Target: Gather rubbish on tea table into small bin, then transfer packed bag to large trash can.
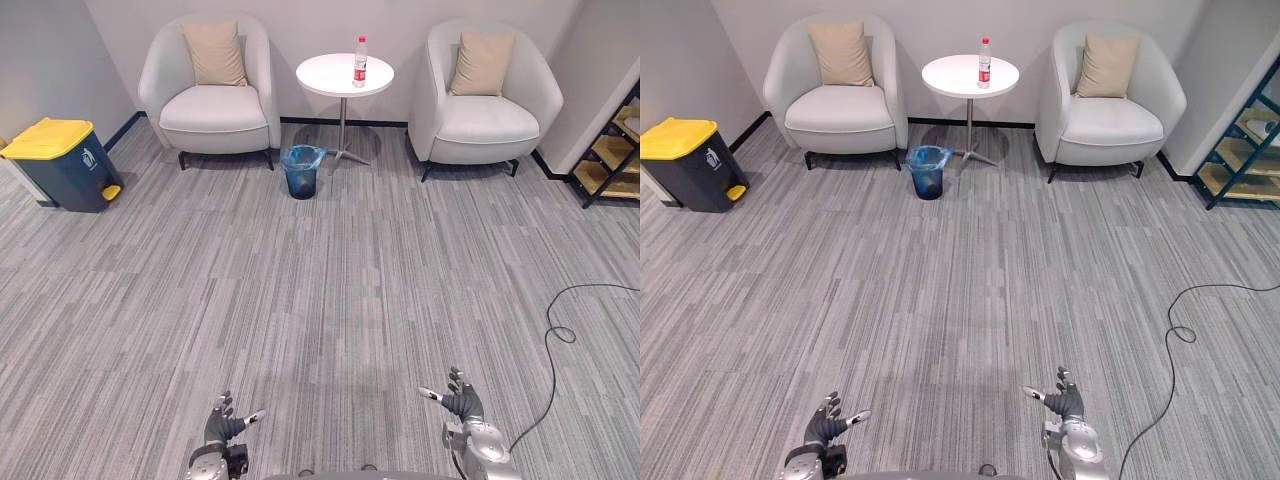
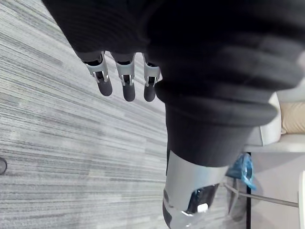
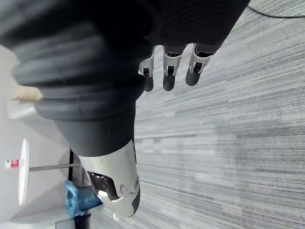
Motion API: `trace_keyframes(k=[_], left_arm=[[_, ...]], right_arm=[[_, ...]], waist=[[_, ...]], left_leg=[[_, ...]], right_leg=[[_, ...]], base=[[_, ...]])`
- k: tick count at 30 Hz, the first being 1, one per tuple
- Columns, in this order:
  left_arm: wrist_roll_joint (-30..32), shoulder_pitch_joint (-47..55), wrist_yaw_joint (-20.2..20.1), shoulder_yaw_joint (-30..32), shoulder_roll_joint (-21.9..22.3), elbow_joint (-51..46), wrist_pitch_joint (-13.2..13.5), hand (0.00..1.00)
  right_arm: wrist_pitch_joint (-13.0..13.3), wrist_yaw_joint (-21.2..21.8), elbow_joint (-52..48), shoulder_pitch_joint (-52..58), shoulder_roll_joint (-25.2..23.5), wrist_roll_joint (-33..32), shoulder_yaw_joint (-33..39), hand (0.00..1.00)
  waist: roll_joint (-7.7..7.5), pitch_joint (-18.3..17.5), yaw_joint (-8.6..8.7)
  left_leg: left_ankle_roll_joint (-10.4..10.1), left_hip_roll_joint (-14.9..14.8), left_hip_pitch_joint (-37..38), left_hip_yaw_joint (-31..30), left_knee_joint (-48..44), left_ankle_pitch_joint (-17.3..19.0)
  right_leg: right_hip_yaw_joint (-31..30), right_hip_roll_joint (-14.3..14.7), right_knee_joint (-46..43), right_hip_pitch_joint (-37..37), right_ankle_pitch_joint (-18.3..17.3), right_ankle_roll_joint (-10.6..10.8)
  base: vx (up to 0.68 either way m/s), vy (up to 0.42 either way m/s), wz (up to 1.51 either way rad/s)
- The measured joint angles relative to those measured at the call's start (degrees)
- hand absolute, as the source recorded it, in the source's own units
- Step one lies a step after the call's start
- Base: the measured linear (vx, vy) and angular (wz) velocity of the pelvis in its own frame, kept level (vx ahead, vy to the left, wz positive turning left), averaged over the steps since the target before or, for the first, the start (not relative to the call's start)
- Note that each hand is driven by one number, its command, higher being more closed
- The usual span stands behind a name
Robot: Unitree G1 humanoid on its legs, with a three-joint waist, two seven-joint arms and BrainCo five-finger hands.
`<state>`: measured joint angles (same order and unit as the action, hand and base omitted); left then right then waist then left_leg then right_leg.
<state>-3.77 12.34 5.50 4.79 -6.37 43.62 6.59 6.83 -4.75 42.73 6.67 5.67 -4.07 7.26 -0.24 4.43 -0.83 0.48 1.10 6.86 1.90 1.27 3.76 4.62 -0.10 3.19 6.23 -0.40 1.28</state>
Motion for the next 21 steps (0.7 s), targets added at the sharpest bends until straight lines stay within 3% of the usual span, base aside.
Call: trace_keyframes(k=[21], left_arm=[[0.03, -0.19, -0.26, -2.97, 0.59, 5.13, -0.10, 0.00]], right_arm=[[-0.74, 0.24, 6.48, -0.07, 0.14, 0.02, -1.52, 0.00]], waist=[[0.03, -0.53, 0.00]], left_leg=[[0.00, 0.04, 1.06, 0.75, 1.29, -0.01]], right_leg=[[-0.43, 0.09, 1.03, 0.57, 0.15, 0.06]], base=[[0.00, -0.001, -0.01]])
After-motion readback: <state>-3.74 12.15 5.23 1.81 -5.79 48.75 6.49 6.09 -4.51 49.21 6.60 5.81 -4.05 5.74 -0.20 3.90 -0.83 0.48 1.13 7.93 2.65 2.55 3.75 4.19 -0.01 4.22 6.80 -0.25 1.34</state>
